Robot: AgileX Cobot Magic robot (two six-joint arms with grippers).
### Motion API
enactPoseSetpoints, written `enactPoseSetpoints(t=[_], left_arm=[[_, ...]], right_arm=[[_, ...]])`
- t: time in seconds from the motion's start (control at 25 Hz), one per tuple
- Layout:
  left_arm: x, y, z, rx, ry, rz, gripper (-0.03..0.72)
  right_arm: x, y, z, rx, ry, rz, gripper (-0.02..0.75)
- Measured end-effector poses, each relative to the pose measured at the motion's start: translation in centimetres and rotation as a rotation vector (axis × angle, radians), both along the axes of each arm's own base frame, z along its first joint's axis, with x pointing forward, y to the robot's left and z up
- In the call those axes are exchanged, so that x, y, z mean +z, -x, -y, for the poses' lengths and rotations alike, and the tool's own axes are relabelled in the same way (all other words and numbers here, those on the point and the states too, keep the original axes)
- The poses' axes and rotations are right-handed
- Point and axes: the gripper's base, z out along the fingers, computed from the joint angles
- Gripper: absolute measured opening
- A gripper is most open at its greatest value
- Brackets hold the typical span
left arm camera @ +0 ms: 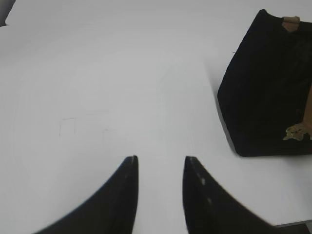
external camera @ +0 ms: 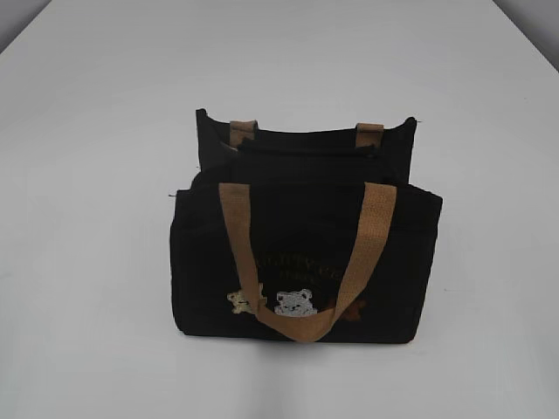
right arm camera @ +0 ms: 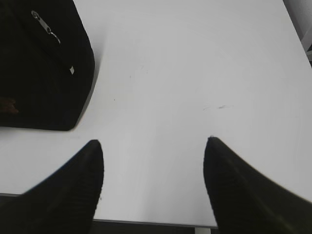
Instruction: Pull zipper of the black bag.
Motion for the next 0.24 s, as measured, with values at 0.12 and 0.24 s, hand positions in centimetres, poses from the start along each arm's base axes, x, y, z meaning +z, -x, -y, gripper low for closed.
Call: enactPoseSetpoints(t=[0.12,0.24], left_arm=[[0.00,0.00,0.00,0.000,0.000,0.000,0.239],[0.00,0.00,0.00,0.000,0.000,0.000,0.239]], right_arm=[[0.01,0.00,0.00,0.000,0.000,0.001,0.504],[0.01,0.00,0.00,0.000,0.000,0.001,0.504]])
